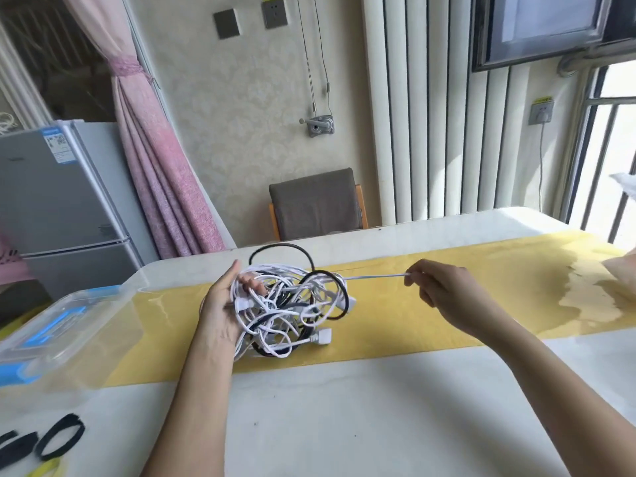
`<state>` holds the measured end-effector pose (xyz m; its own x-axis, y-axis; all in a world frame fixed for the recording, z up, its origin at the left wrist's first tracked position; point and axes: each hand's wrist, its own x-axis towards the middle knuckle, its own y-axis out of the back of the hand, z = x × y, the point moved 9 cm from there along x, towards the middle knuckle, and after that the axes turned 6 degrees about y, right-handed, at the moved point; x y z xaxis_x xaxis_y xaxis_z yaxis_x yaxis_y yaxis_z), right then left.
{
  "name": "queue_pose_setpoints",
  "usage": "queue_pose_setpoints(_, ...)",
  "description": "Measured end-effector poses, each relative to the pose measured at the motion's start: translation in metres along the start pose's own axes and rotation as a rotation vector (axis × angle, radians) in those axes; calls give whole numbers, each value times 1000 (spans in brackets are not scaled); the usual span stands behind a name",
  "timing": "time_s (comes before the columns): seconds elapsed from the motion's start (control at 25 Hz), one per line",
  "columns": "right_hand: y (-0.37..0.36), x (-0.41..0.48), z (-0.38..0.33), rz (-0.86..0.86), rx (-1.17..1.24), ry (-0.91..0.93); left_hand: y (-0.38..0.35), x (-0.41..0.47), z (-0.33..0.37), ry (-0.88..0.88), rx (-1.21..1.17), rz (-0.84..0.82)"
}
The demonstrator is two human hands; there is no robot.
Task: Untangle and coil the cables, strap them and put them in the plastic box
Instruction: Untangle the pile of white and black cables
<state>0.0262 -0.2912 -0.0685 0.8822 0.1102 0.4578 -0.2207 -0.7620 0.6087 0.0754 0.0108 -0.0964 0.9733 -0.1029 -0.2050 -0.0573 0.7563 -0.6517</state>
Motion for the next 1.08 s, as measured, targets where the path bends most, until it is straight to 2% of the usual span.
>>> queue_pose_setpoints(0.08, 13, 0, -3, 127, -120, 41, 10, -2, 7, -152, -139, 38)
queue_pose_setpoints(0.16, 13, 0, -5, 190, -204, 50, 17, -1, 7, -208, -70, 112)
queue_pose_setpoints(0.24, 10, 1, 8, 149, -166, -29, 26, 2, 4, -189, 213, 258)
queue_pose_setpoints(0.32, -1, 0, 29, -41, -8, -176, 36, 8, -5, -112, 543, 347)
queue_pose_setpoints(0.4, -21, -8, 38, -239, 253, -284, 37, 10, -8, -106, 871, 384)
queue_pose_setpoints(0.48, -46, -18, 33, -414, 407, -336, 25, 1, 2, -232, 1265, 478)
queue_pose_setpoints(0.56, -69, -24, 23, -515, 385, -308, 10, -15, 11, -383, 1628, 621)
queue_pose_setpoints(0.64, -80, -22, 16, -466, 317, -254, -3, -30, 13, -513, 1755, 710)
queue_pose_setpoints(0.68, -80, -17, 12, -397, 263, -205, -10, -38, 14, -623, 1733, 724)
queue_pose_setpoints(0.76, -76, -12, 0, -247, 157, -94, -37, -64, 14, -943, 1596, 616)
queue_pose_setpoints(0.8, -75, -11, -7, -182, 153, -58, -53, -78, 10, -1080, 1516, 476)
queue_pose_setpoints(0.84, -74, -12, -12, -127, 170, -42, -70, -88, 0, -1142, 1469, 291)
queue_pose_setpoints(0.92, -74, -14, -19, -59, 225, -15, -97, -102, -31, -1106, 1479, -70)
queue_pose_setpoints(0.96, -76, -15, -21, -49, 245, 7, -105, -106, -44, -1080, 1506, -179)
queue_pose_setpoints(1.04, -81, -17, -27, -82, 250, 72, -105, -103, -58, -1046, 1573, -257)
queue_pose_setpoints(1.08, -83, -18, -30, -104, 220, 112, -99, -95, -58, -969, 1598, -215)
